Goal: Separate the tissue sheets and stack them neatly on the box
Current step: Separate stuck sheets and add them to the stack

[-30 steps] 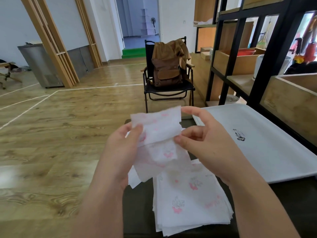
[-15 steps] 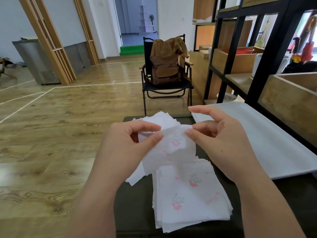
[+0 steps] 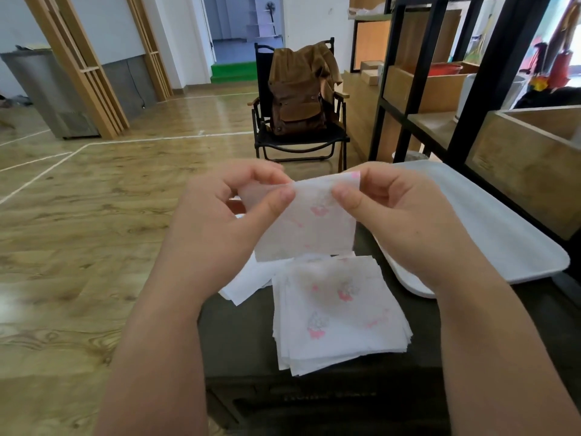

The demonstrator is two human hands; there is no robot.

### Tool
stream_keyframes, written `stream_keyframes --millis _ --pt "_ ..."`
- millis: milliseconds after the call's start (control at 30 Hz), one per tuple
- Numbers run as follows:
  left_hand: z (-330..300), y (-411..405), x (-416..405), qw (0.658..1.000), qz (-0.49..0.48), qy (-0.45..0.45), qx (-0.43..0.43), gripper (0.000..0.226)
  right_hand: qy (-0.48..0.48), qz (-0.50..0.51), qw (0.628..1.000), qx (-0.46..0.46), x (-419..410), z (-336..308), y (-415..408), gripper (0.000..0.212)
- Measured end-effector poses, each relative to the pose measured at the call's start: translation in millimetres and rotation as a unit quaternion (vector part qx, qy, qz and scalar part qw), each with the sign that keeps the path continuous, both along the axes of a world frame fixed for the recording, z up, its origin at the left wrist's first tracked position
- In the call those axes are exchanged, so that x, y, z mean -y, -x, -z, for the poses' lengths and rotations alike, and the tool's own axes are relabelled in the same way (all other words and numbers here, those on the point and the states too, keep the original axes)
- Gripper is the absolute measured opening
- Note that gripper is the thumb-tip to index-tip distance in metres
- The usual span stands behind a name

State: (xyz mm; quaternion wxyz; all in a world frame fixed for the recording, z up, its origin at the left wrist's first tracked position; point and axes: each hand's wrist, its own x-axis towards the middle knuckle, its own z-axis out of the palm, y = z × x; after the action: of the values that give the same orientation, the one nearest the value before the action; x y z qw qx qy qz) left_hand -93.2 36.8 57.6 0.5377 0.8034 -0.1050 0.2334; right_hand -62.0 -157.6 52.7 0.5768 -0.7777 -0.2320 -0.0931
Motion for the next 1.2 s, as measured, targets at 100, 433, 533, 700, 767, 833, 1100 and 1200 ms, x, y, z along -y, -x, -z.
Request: stream_keyframes --millis 100,433,533,700,767,833,1100,1200 --pt "-10.8 13.3 7.5 0.998 0.056 0.014 0.016 0.005 -0.004 0.003 1.000 0.029 8.0 -13.0 12.0 0.014" --pt "8.7 3.6 3.6 0.961 0.067 -0.162 -0.215 0.019 0.203 0.005 0.944 -0.260 28.0 -2.8 7.0 0.024" --pt "24.7 -7.8 4.5 0.923 0.044 -0.236 -0.300 0.014 0.261 0.033 0.927 -0.269 21.0 20.1 -3.9 0.024" --pt "35.3 -12.7 -5.9 0.885 0.023 -0.300 -0.355 0.023 0.274 0.075 0.919 -0.274 15.5 40.5 -14.7 0.024" --pt "35.9 -13.9 -13.0 0.895 -0.006 -0.284 -0.344 0.027 0.275 0.087 0.918 -0.273 14.3 41.8 -15.9 0.024" --pt "40.0 -19.2 -17.4 0.927 -0.069 -0.241 -0.279 0.020 0.274 0.099 0.922 -0.257 15.8 41.5 -16.6 0.024" --pt "75.3 -38.7 -25.1 0.915 -0.114 -0.302 -0.242 0.041 0.200 0.151 0.949 -0.191 19.7 35.4 -17.4 0.042" --pt "86.3 -45.6 -19.1 0.909 -0.110 -0.309 -0.256 0.058 0.184 0.157 0.954 -0.179 18.9 34.6 -17.7 0.043"
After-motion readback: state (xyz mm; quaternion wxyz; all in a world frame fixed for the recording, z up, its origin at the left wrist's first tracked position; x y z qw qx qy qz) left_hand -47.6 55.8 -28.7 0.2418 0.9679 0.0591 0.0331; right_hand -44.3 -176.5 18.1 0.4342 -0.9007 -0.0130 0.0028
